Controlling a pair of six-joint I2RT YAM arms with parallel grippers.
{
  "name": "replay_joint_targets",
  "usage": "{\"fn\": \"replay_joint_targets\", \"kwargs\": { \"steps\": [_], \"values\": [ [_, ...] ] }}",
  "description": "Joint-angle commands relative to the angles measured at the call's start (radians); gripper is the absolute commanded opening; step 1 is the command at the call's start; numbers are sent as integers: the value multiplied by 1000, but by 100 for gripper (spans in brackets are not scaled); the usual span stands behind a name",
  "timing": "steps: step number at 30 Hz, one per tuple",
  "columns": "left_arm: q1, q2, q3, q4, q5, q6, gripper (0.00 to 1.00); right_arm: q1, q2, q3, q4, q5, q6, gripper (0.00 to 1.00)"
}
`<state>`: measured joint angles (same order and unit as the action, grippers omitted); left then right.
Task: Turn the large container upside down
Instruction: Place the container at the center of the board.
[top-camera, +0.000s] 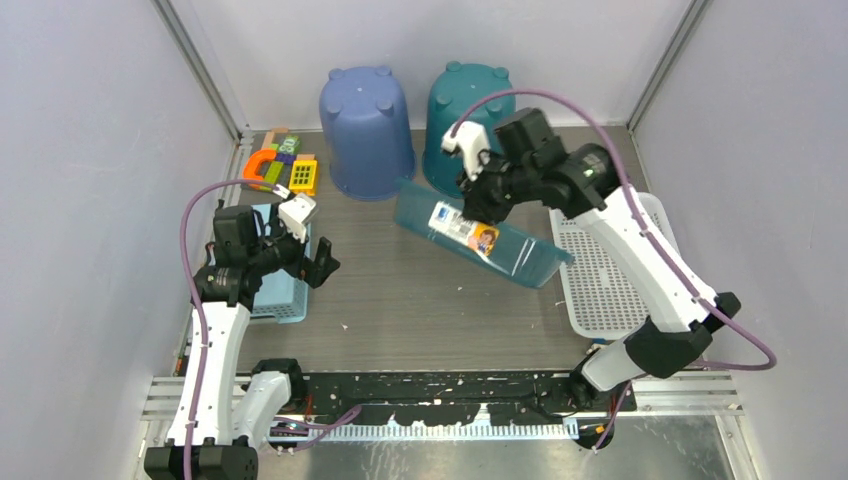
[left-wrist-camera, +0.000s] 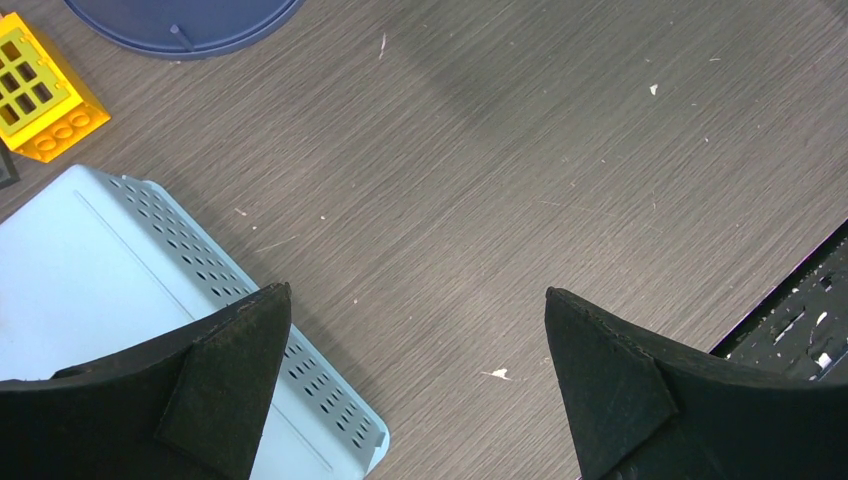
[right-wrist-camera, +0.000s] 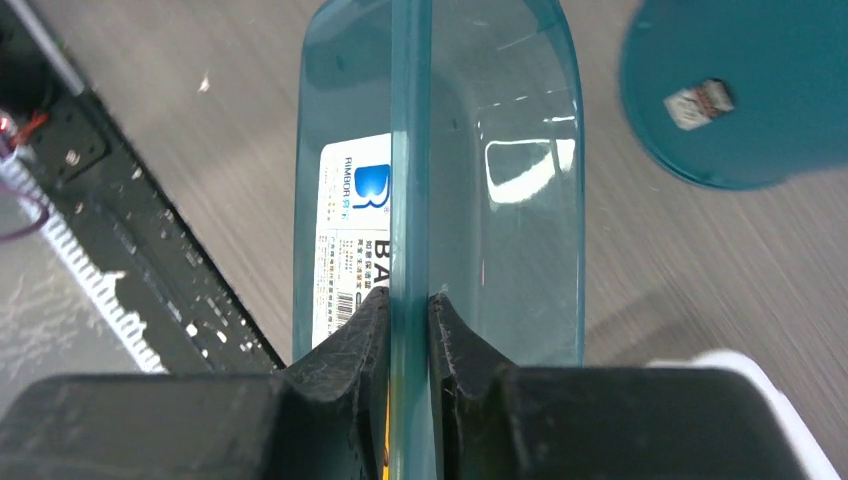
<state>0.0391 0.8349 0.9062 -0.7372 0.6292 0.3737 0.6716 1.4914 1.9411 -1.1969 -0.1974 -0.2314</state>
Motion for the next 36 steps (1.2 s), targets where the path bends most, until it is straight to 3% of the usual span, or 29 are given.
{"fn": "replay_joint_targets", "kwargs": {
  "steps": [1,11,16,22,36],
  "values": [
    [-2,-2,1,33,5,2,100,73,-18,-123,111,-60,-86,1],
    [-2,12,8,8,42,26,100,149,-109,-554,353,-277,-255,1],
    [-1,15,8,3,48,33,100,158,-153,-731,421,-371,-371,9],
    [-1,18,9,-7,65,44,100,161,-126,-807,407,-487,-447,24],
    [-1,10,5,-27,84,66,100,187,-8,-895,544,-508,-369,31]
  ]
}}
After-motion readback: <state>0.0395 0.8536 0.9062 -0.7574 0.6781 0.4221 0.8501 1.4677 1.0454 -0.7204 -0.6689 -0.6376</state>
